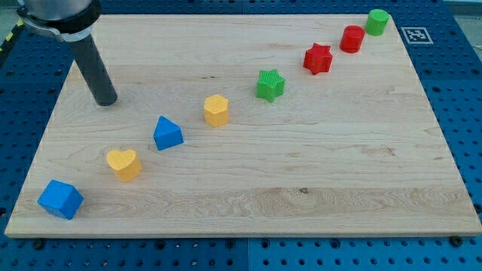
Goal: Nudge the green star right a bit
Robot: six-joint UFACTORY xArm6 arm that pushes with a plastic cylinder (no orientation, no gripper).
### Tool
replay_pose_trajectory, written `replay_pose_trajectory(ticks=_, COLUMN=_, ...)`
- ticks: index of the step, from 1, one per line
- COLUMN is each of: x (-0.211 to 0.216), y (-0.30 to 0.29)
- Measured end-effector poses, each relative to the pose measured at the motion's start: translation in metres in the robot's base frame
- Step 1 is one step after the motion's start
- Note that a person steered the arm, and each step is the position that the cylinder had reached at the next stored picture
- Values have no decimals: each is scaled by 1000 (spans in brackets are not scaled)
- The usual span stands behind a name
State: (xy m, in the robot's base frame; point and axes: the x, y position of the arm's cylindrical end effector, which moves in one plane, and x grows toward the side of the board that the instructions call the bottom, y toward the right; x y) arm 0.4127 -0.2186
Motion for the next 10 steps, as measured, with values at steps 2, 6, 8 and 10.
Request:
replay_pose_trajectory(ticks=2, x=2, y=0)
replay_pose_trajectory(ticks=6, x=8, y=0)
replay_pose_trajectory(ticks=8, x=15, y=0)
replay_pose_trajectory(ticks=10, x=30, y=2)
